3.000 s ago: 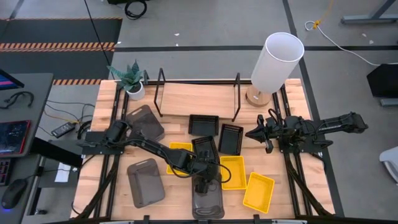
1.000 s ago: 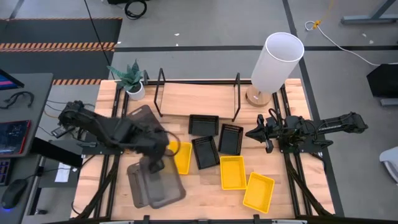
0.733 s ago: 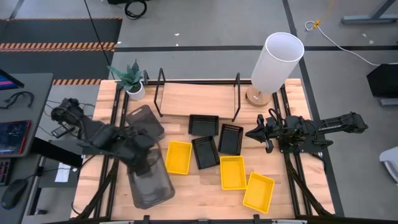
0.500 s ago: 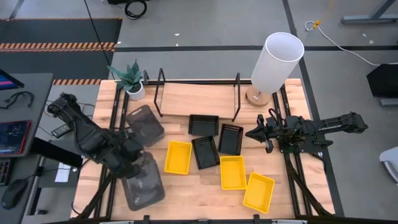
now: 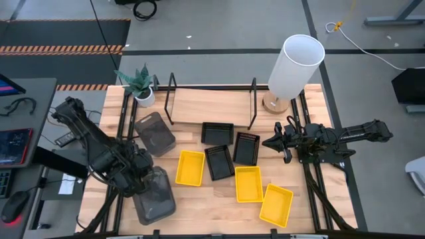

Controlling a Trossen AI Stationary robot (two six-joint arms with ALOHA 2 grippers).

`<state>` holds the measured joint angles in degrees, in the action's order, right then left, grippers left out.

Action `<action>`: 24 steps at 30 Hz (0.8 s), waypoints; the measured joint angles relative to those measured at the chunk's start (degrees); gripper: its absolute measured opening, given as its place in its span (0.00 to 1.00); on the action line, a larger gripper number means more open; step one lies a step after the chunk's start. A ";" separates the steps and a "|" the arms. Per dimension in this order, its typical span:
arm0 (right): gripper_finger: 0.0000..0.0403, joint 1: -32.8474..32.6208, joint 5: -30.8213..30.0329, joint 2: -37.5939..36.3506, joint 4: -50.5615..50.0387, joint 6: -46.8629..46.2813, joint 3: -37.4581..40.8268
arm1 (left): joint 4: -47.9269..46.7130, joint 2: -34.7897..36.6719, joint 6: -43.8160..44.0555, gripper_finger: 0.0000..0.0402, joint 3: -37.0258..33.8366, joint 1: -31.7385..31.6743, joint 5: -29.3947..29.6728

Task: Stack baskets on shelf by color
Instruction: Stack the right black bin on top of the left black bin

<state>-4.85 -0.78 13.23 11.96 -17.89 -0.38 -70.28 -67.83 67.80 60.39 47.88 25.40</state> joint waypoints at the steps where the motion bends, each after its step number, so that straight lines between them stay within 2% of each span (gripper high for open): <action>1: 0.06 -0.02 0.00 0.00 0.01 0.00 -0.02 | 0.02 0.00 0.22 0.01 -0.34 0.00 0.17; 24: 0.06 -0.01 0.01 0.00 0.01 0.00 0.00 | 2.80 0.00 -1.43 0.02 -0.86 0.00 1.58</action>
<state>-4.86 -0.78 13.23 11.97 -17.89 -0.38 -67.48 -67.83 66.37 59.53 47.88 26.98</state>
